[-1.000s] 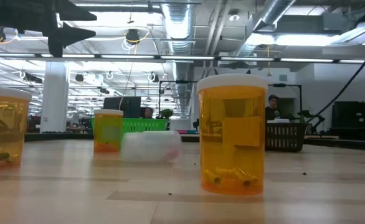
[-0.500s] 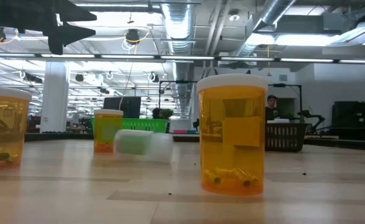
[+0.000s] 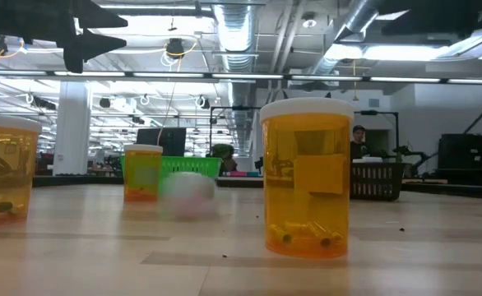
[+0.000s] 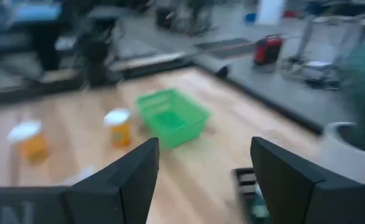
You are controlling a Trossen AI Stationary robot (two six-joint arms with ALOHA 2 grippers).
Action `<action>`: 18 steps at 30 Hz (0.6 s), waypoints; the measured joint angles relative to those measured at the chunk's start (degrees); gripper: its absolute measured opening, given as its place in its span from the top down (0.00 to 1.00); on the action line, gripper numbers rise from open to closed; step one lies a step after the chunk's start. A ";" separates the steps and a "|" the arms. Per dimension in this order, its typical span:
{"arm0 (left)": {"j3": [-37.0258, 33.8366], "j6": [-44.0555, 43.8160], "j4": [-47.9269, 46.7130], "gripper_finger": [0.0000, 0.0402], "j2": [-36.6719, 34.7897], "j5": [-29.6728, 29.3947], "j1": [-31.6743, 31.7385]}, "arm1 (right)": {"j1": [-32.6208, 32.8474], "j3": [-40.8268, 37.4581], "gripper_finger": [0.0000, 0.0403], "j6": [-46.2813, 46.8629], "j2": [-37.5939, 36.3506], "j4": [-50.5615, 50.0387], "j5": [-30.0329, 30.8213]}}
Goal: Pick and place medicine bottles into bin by pill shape (circle, oval)
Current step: Put the bottom right orange capsule bottle into the green basket
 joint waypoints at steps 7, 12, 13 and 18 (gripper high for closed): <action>-0.01 0.02 -1.04 0.45 0.00 -0.04 0.00 | -8.33 -0.09 0.34 -25.13 15.19 32.82 -13.89; 0.00 -0.02 -1.51 0.45 0.00 -0.03 0.00 | -14.28 -0.06 0.34 -35.26 23.78 54.86 -28.08; 0.00 -0.02 -1.53 0.45 0.00 -0.03 0.00 | -15.36 0.21 0.34 -35.69 25.05 55.35 -31.23; -0.02 0.61 -2.01 0.45 0.00 -0.05 0.00 | -17.91 4.52 0.28 -32.89 27.75 50.93 -42.75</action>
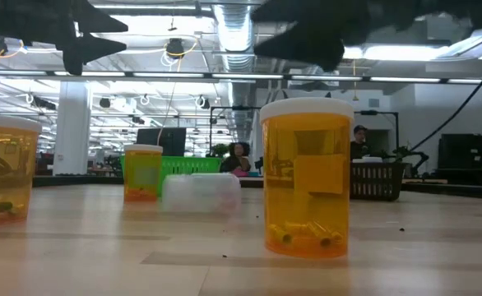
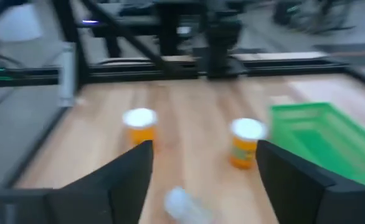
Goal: Pick and place medicine bottles into bin by pill shape (circle, oval)
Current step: Put the bottom right orange capsule bottle into the green basket
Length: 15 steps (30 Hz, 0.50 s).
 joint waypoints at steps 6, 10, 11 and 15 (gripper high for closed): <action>0.02 0.91 -0.70 0.45 0.01 -0.01 0.00 | 1.41 10.42 0.08 1.74 -1.87 -23.25 -5.81; 0.02 1.69 -0.59 0.45 0.00 -0.01 0.00 | 2.91 18.56 0.02 6.92 -1.90 -45.05 -6.14; 0.02 1.79 -0.59 0.45 0.00 -0.03 0.00 | 3.20 19.92 0.03 7.92 -1.75 -47.84 -6.22; 0.02 1.81 -0.56 0.45 0.00 -0.01 0.00 | 3.85 22.53 0.05 9.40 0.05 -50.21 -6.66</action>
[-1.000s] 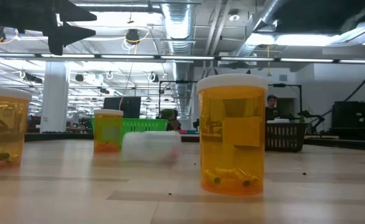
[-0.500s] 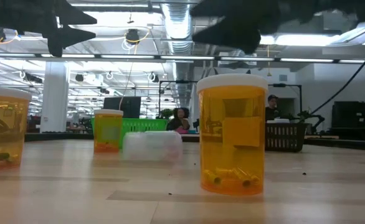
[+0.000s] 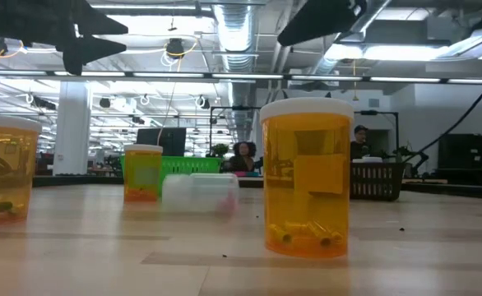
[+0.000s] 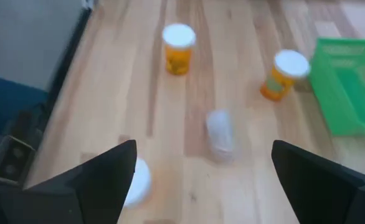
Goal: Pick and place medicine bottles into bin by pill shape (circle, oval)
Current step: Put the bottom right orange capsule bottle into the green basket
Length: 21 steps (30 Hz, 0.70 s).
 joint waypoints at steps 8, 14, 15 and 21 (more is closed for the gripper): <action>0.00 0.02 0.01 0.45 0.02 0.00 0.00 | 0.64 4.25 0.03 2.56 7.38 1.14 -3.38; 0.00 0.27 -0.14 0.45 0.02 0.00 0.00 | 0.97 7.40 0.04 6.67 13.68 0.83 -6.04; 0.00 0.47 -0.31 0.45 0.02 0.00 0.00 | 0.97 8.03 0.04 7.53 14.89 1.48 -6.71; 0.00 0.52 -1.08 0.45 0.02 0.02 0.00 | 1.22 8.69 0.04 10.88 16.98 -0.09 -8.74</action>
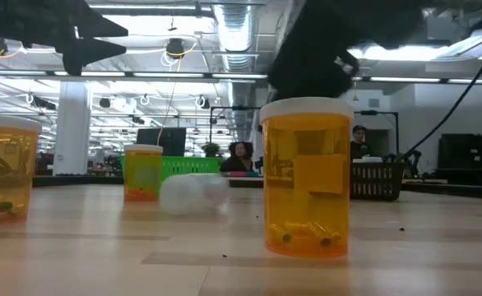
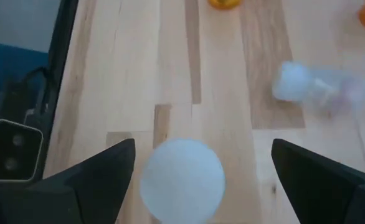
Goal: Pick and place medicine bottles into bin by pill shape (circle, oval)
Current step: Put the bottom right orange capsule bottle into the green basket
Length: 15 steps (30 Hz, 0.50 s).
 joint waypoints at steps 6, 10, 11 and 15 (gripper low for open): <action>0.00 -0.35 -0.33 0.45 0.00 0.02 0.00 | 1.10 0.07 0.05 3.25 -0.10 -1.40 0.00; 0.00 -0.42 -0.28 0.45 0.00 0.02 0.00 | 2.01 0.09 0.05 4.62 0.45 -1.25 0.00; 0.00 -0.44 -0.27 0.45 0.00 0.02 0.00 | 2.13 0.13 0.05 5.22 0.89 -0.93 0.00; 0.00 -0.86 -0.29 0.45 0.00 0.01 0.00 | 2.74 0.22 0.06 5.79 1.80 -0.41 0.10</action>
